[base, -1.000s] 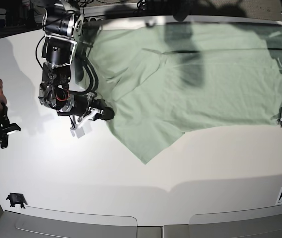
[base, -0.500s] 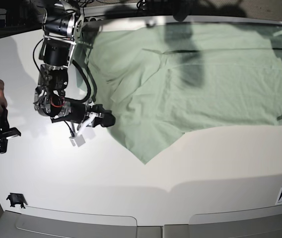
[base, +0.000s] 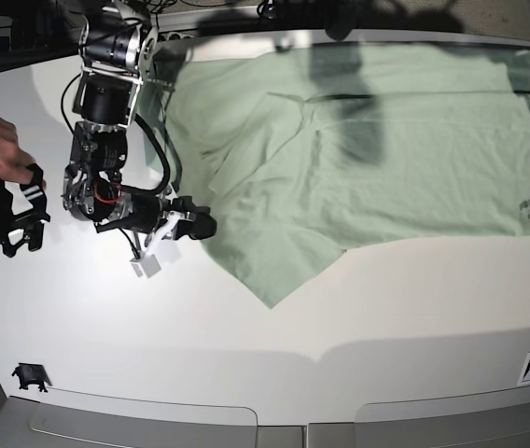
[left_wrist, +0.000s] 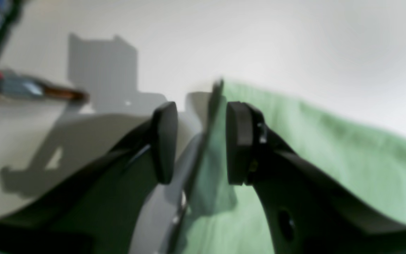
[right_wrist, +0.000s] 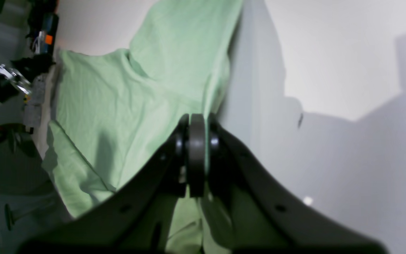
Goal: Fold the T-shirt properly
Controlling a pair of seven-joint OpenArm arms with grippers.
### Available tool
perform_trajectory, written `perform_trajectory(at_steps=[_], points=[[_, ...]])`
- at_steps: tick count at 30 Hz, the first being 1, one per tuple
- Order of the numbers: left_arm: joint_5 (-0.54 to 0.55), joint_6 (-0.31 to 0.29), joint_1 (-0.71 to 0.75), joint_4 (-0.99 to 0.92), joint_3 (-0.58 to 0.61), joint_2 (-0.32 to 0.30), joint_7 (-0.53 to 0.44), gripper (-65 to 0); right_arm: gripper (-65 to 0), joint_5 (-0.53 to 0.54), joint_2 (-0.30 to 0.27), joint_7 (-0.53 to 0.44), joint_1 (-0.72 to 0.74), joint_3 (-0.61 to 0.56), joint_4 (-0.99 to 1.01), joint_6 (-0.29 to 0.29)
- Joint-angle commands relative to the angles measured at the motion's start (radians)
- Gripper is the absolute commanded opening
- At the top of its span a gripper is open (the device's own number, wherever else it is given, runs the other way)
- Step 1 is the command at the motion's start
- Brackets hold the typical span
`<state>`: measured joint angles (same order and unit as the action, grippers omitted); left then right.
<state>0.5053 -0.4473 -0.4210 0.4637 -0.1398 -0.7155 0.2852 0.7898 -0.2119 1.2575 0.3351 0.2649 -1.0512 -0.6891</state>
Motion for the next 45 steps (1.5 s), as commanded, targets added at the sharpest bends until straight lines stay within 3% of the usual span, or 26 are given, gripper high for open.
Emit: perform_trajectory(at_steps=[1, 8, 19, 22, 26, 36, 41, 45], points=[[0.016, -0.005, -0.019, 0.014, -0.003, -0.018, -0.026, -43.9, -65.0, 0.029, -0.009, -0.018, 0.027, 0.003, -0.02, -0.009], [0.01, -0.008, -0.011, 0.014, -0.003, 0.012, -0.072, -39.4, -65.0, 0.029, -0.01, -0.014, 0.027, 0.003, -0.02, -0.009], [-0.034, -0.008, -0.011, 0.014, -0.003, 0.039, -0.082, -39.8, -65.0, 0.029, -0.01, -0.014, 0.027, 0.003, -0.02, -0.009], [-0.034, -0.008, -0.011, 0.014, -0.003, 0.039, -0.082, -46.4, -65.0, 0.029, -0.01, -0.014, 0.027, 0.003, -0.02, -0.009], [-0.033, -0.008, -0.011, 0.014, -0.003, 0.039, -0.094, -65.0, -65.0, 0.029, -0.01, -0.014, 0.027, 0.003, -0.02, -0.009], [-0.028, -0.008, -0.011, 0.017, -0.003, 0.031, -0.089, -65.0, -65.0, 0.034, -0.01, -0.01, 0.016, 0.003, -0.021, -0.009], [0.115, -0.01, 0.037, 0.09, -0.014, 0.011, 0.015, -65.0, -65.0, 0.034, -0.01, 0.028, 0.006, 0.003, -0.029, -0.009], [0.116, -0.014, 0.142, 0.235, -0.088, 0.012, 0.03, -65.0, -65.0, 0.084, -0.01, 0.034, -0.047, 0.003, -0.106, -0.009]])
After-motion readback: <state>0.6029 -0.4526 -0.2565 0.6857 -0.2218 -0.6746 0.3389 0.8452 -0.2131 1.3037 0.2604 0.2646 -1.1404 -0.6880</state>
